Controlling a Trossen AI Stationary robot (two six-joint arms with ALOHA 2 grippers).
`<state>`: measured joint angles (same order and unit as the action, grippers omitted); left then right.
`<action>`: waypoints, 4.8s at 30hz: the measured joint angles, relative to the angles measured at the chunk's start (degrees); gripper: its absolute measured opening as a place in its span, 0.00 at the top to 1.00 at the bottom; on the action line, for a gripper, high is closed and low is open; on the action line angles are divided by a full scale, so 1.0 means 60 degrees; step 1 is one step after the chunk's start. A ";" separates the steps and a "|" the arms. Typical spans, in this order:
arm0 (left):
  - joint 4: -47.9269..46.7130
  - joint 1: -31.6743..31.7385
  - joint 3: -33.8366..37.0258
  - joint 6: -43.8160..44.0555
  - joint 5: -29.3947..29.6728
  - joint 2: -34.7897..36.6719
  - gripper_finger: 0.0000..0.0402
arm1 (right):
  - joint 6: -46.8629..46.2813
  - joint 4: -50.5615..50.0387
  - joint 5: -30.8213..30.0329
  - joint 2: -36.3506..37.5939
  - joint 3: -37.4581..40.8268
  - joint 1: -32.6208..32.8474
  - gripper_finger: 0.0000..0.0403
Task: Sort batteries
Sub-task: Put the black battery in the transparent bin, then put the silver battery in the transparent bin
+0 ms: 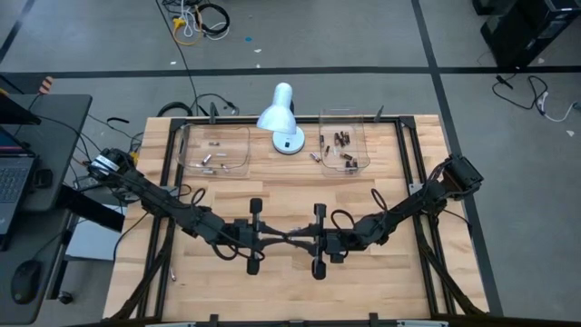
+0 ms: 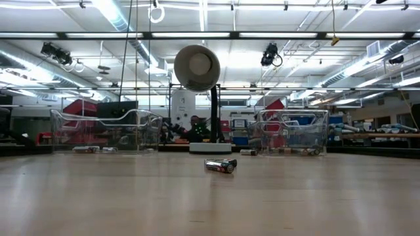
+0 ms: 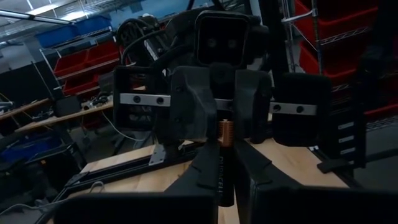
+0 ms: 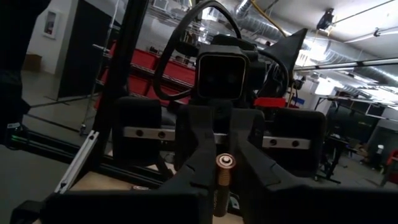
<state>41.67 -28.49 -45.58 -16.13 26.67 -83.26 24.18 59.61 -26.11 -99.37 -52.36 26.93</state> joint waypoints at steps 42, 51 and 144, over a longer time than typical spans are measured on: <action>-0.6486 -0.1784 -0.0011 0.6928 0.2753 0.0004 0.73 | -0.4656 -1.1036 -0.3366 0.5147 0.0089 -0.3549 0.96; -0.8165 -0.2446 -0.0533 0.8056 0.2107 0.0047 0.73 | -0.5587 -1.0842 0.0263 0.6358 0.2258 -0.5985 0.96; -1.6288 -0.5141 -0.1253 2.6102 -0.5593 -0.0208 0.73 | -0.6322 -0.6874 0.0372 0.5952 0.5031 -0.5742 0.86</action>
<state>-56.06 -59.33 -53.10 140.48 -6.88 -84.51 -13.74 18.37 -23.88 -63.66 -22.17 -7.52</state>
